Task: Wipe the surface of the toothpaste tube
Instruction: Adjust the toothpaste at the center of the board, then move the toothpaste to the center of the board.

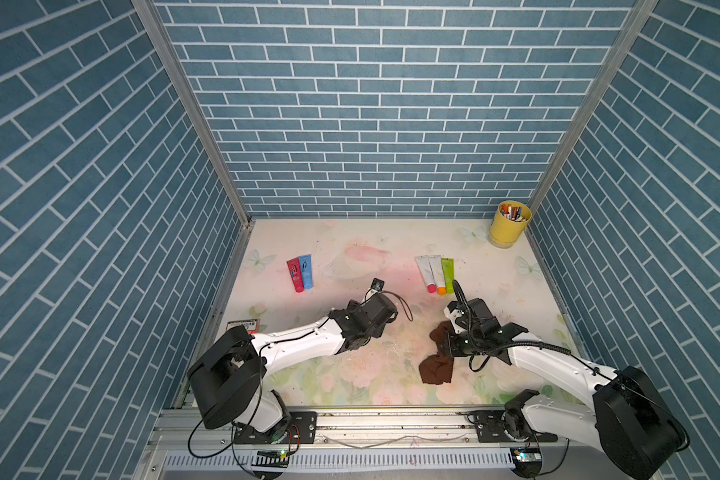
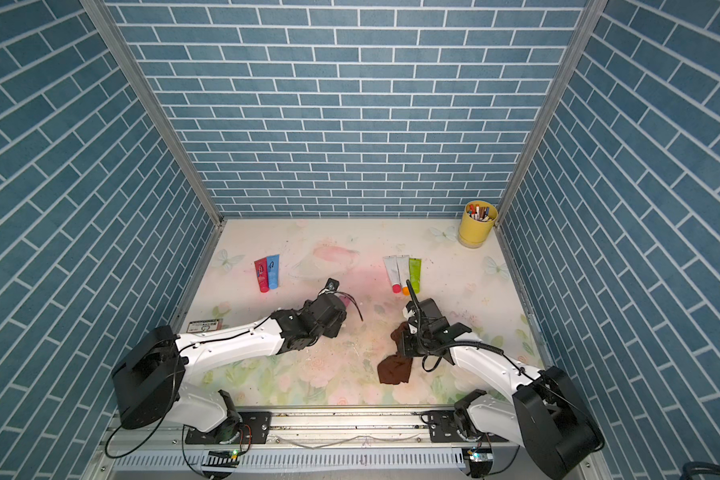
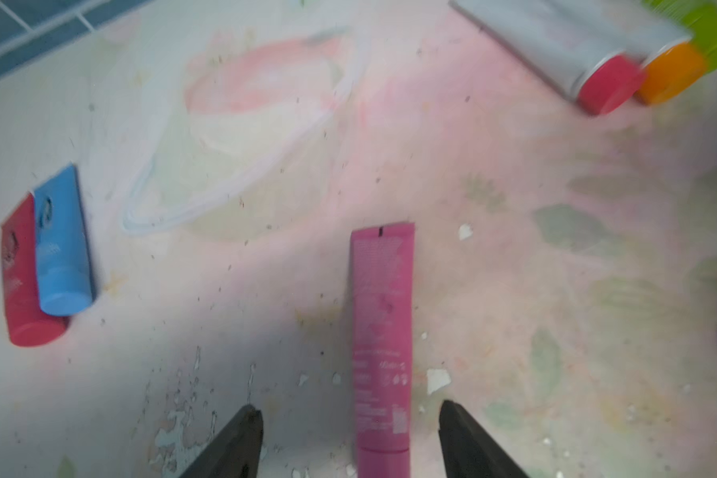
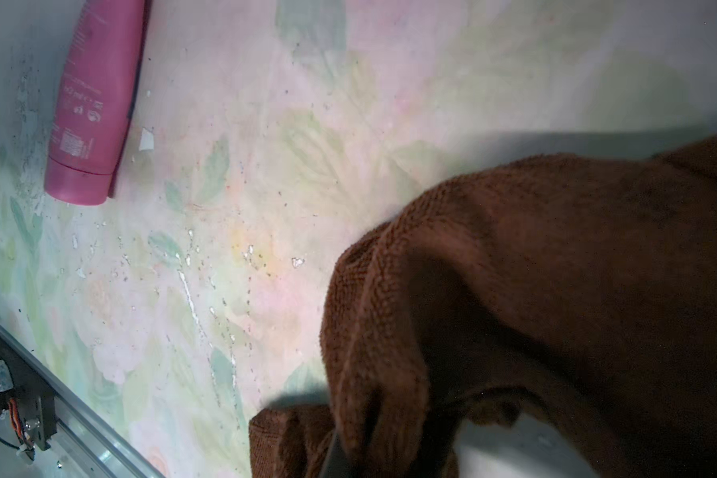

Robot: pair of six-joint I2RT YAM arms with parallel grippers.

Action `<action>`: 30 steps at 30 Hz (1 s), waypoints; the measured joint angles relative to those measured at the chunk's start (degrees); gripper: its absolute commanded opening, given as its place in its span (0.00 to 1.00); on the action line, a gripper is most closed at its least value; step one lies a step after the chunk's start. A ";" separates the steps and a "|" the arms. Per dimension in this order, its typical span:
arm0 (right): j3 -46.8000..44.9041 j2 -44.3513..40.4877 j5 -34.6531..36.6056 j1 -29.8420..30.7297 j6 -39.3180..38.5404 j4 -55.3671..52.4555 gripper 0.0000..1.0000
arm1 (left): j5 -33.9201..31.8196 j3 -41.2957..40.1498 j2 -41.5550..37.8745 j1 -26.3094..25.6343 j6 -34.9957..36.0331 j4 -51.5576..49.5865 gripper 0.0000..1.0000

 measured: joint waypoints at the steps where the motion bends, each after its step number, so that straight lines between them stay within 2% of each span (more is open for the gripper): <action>1: 0.00 0.00 0.02 0.00 0.00 0.00 0.00 | 1.97 -2.01 -0.22 0.87 0.26 1.42 0.73; 7: 0.00 0.00 0.02 0.00 0.00 0.00 0.00 | 10.03 -7.87 -0.15 2.82 1.07 7.34 0.72; 14: 0.00 0.00 0.04 0.00 0.00 0.00 0.00 | 15.15 -8.74 2.21 3.98 1.84 12.79 0.57; 18: 0.00 0.00 0.04 0.00 0.00 0.00 0.00 | 17.05 -9.35 3.89 4.13 1.92 14.12 0.38; 25: 0.00 -1.79 0.24 0.00 -0.02 -0.90 0.00 | 18.56 -11.06 3.89 3.91 2.56 17.51 0.28; 30: 1.38 -5.57 0.24 0.00 -0.48 -4.02 0.00 | 19.93 -10.56 5.03 0.07 4.22 19.23 0.27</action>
